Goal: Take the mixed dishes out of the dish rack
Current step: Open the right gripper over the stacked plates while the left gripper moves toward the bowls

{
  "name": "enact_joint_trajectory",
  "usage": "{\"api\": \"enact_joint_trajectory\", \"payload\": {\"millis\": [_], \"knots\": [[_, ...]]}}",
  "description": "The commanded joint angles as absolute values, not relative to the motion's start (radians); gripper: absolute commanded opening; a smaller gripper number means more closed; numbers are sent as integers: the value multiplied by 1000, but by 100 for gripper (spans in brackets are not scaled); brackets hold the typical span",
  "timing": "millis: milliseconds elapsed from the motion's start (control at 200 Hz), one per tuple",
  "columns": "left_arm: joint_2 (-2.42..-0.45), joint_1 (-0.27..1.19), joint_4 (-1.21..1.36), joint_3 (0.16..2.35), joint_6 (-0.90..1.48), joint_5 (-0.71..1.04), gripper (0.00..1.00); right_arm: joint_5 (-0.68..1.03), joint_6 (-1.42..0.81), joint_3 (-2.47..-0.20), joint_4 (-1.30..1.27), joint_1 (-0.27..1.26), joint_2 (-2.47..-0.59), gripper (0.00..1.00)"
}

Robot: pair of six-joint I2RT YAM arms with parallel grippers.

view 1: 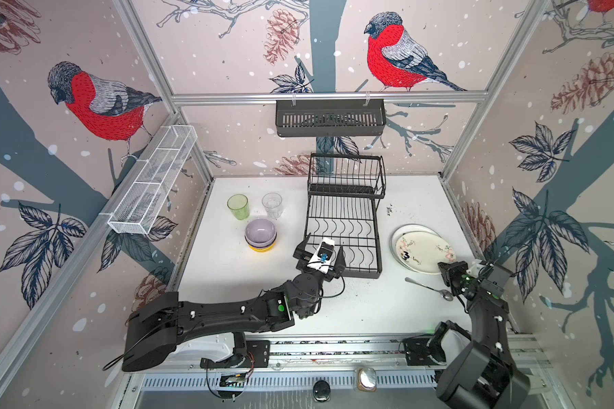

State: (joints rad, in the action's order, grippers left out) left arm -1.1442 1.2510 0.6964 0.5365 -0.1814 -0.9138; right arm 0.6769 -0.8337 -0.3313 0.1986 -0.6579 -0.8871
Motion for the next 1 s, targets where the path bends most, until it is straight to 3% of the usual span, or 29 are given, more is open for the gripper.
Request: {"api": "enact_joint_trajectory", "payload": {"millis": [0, 425, 470, 565, 620, 775, 895, 915, 996], "knots": [[-1093, 1216, 684, 510, -106, -892, 98, 690, -786, -356, 98, -656, -964, 0], [-1054, 1152, 670, 459, -49, -850, 98, 587, -764, -407, 47, -539, -1156, 2], [-1058, 1149, 669, 459, -49, -849, 98, 566, -765, -418, 57, -519, -1161, 10], [-1060, 1142, 662, 457, -48, -844, 98, 533, -767, -434, 79, -500, -1161, 45], [-1056, 1136, 653, 457, -43, -844, 98, 523, -767, -436, 84, -495, -1153, 58], [-1036, 1110, 641, 442, -22, -821, 98, 469, -757, -449, 114, -492, -1124, 80], [-1029, 1080, 609, 441, 9, -797, 98, 423, -728, -486, 167, -475, -1102, 92], [-1029, 1075, 605, 441, 15, -792, 98, 404, -720, -497, 186, -469, -1099, 99], [-1029, 1057, 588, 441, 36, -774, 98, 316, -685, -545, 251, -438, -1099, 100]]}}
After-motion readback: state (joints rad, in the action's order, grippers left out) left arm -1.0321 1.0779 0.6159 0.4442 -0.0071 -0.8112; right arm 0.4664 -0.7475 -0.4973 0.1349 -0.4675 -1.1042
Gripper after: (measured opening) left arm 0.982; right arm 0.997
